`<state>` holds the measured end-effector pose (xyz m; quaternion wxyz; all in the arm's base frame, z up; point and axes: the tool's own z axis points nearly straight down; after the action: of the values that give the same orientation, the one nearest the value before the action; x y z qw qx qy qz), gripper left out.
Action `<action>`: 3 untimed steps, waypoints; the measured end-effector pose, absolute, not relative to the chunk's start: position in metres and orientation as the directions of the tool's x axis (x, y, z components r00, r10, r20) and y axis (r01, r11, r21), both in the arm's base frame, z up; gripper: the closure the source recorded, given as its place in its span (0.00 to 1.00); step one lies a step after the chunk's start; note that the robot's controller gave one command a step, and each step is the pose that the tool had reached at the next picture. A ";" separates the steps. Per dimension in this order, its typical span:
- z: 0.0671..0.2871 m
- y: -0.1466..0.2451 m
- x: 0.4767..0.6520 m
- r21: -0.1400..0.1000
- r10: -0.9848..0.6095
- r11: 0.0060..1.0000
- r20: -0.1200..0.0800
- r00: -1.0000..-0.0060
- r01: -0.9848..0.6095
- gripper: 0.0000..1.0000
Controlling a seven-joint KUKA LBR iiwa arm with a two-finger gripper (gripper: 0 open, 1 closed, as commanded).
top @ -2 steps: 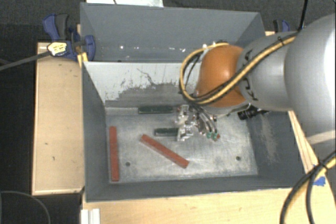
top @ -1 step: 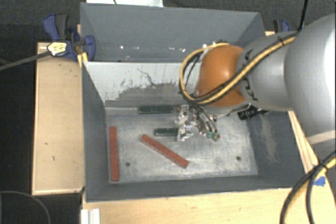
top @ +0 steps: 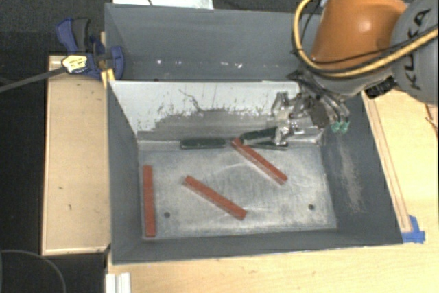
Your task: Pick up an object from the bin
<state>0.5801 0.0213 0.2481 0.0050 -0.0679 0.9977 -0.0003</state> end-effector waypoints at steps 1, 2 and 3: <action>0.245 0.022 0.578 0.000 -0.136 0.991 -0.002 -0.991 -0.136 0.00; 0.245 0.022 0.578 0.000 -0.136 0.991 -0.002 -0.991 -0.136 0.00; 0.187 0.020 0.578 -0.001 -0.177 0.984 -0.009 -0.984 -0.177 0.00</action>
Offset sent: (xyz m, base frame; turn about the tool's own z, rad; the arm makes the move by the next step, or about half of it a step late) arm 0.0000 0.0000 0.0000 0.0000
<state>0.5782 0.0204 0.1867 0.0046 -0.0889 0.9960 -0.0002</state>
